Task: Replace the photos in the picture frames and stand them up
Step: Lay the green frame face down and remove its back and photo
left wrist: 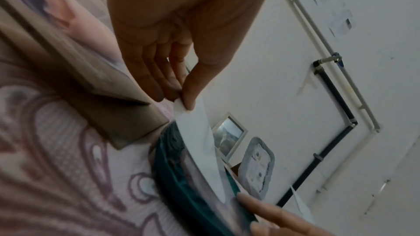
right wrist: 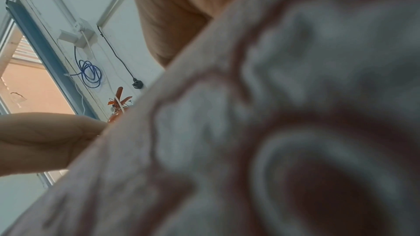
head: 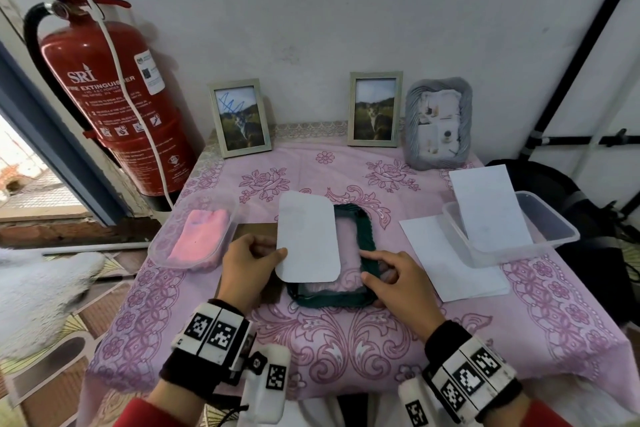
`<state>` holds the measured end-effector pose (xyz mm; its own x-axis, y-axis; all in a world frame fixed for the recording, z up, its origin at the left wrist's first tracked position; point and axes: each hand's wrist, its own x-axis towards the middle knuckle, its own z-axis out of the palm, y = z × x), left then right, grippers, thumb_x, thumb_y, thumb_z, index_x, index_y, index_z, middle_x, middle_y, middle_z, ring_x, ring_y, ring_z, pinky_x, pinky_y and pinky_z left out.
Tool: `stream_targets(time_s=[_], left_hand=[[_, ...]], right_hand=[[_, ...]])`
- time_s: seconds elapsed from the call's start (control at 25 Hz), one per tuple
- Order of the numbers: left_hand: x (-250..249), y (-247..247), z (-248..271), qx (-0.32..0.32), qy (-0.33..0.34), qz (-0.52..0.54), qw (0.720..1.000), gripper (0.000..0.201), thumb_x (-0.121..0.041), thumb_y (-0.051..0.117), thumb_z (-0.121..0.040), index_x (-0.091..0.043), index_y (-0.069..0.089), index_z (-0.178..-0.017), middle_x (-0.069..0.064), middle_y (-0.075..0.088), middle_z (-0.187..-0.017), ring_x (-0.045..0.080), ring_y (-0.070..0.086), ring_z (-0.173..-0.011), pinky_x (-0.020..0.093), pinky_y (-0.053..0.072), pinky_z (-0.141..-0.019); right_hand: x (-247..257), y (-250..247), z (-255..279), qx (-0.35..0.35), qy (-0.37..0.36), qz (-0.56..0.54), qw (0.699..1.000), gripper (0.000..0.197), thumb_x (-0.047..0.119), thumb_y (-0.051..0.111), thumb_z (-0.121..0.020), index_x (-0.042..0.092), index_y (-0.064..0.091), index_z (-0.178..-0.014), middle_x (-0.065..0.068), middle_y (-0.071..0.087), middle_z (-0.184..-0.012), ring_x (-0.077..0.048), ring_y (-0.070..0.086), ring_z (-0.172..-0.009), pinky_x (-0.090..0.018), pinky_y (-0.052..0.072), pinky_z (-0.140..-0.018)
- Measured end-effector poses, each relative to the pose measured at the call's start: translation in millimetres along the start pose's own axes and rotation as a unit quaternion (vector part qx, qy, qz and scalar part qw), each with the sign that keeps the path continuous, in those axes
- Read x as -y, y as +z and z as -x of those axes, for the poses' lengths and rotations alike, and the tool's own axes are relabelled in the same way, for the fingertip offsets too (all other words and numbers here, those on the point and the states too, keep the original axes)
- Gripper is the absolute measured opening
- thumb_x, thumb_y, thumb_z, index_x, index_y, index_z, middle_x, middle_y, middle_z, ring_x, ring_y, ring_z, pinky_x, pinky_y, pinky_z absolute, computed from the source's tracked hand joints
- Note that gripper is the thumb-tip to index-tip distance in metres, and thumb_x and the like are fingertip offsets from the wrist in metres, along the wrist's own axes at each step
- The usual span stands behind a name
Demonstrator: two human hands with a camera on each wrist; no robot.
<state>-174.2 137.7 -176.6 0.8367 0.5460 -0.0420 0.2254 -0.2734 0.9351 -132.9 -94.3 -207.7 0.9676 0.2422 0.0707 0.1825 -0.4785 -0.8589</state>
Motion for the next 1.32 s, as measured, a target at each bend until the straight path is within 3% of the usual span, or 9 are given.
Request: stream_targets(time_s=[0.08,0.2,0.4,0.56,0.72,0.96,1.12,1.32], left_hand=[[-1.6,-5.6,-2.4,-0.001,0.007,0.018,1.000,0.010,-0.008,0.071,-0.079,-0.010,0.064,-0.085,0.003,0.061,-0.070,0.022,0.060,-0.073,0.030,0.050,-0.069],[-6.5,-12.5,-3.5,-0.006,0.010,0.059,0.998,0.010,-0.008,0.070,-0.080,-0.014,0.064,-0.085,0.006,0.063,-0.074,0.028,0.064,-0.079,0.039,0.054,-0.076],[-6.2,-16.3,-3.7,-0.020,-0.001,0.102,0.995,0.013,-0.005,0.067,-0.083,-0.015,0.060,-0.084,0.013,0.065,-0.083,0.033,0.064,-0.087,0.044,0.054,-0.081],[-3.2,-2.6,-0.5,0.033,-0.075,0.169,0.982,0.010,0.000,0.056,-0.089,-0.009,0.052,-0.087,0.014,0.063,-0.086,0.023,0.062,-0.073,0.027,0.055,-0.058],[0.3,11.6,-0.7,0.061,-0.144,0.237,0.959,0.006,-0.002,0.049,-0.093,-0.006,0.046,-0.096,0.013,0.058,-0.086,0.022,0.055,-0.070,0.033,0.048,-0.061],[1.5,13.1,-3.7,0.070,-0.161,0.237,0.955,0.008,-0.003,0.048,-0.094,-0.005,0.045,-0.101,0.011,0.057,-0.087,0.020,0.055,-0.072,0.021,0.052,-0.045],[-0.1,13.8,-3.6,0.067,-0.159,0.232,0.957,0.005,-0.003,0.047,-0.094,-0.007,0.045,-0.096,0.010,0.057,-0.086,0.020,0.055,-0.071,0.021,0.051,-0.045],[-3.7,15.2,1.1,0.047,-0.143,0.232,0.961,0.009,-0.003,0.047,-0.094,-0.010,0.045,-0.089,0.011,0.057,-0.087,0.020,0.054,-0.070,0.029,0.051,-0.054]], right_hand=[[0.1,0.0,0.4,-0.002,-0.001,0.004,1.000,0.034,0.027,0.070,-0.081,0.039,0.064,-0.112,0.005,0.047,-0.083,-0.005,0.050,-0.065,-0.010,0.042,-0.068],[0.5,0.1,0.7,-0.007,-0.002,0.008,1.000,0.033,0.026,0.070,-0.081,0.037,0.064,-0.111,0.004,0.047,-0.083,-0.006,0.051,-0.066,-0.010,0.043,-0.068],[-0.3,3.1,3.2,-0.027,0.007,-0.005,1.000,0.032,0.035,0.070,-0.079,0.036,0.063,-0.110,0.005,0.049,-0.085,-0.006,0.053,-0.070,-0.025,0.052,-0.075],[-1.5,8.8,-0.5,-0.050,0.003,0.030,0.998,0.033,0.043,0.072,-0.076,0.036,0.062,-0.107,0.005,0.054,-0.090,0.000,0.050,-0.071,-0.013,0.042,-0.063],[-2.8,12.1,-0.3,-0.062,0.000,0.041,0.997,0.032,0.043,0.071,-0.075,0.039,0.063,-0.106,0.007,0.051,-0.086,0.001,0.049,-0.067,-0.013,0.039,-0.059],[-4.4,12.2,-0.2,-0.059,0.000,0.049,0.997,0.035,0.040,0.069,-0.078,0.037,0.061,-0.112,0.004,0.051,-0.087,-0.002,0.049,-0.066,-0.015,0.041,-0.060],[-2.6,12.3,0.6,-0.046,0.004,0.059,0.997,0.039,0.040,0.067,-0.080,0.040,0.058,-0.118,0.002,0.050,-0.089,-0.005,0.050,-0.067,-0.019,0.045,-0.063],[1.7,8.2,0.7,-0.043,0.002,0.042,0.998,0.036,0.036,0.068,-0.082,0.034,0.061,-0.117,0.002,0.050,-0.088,-0.003,0.050,-0.069,-0.013,0.041,-0.063]])
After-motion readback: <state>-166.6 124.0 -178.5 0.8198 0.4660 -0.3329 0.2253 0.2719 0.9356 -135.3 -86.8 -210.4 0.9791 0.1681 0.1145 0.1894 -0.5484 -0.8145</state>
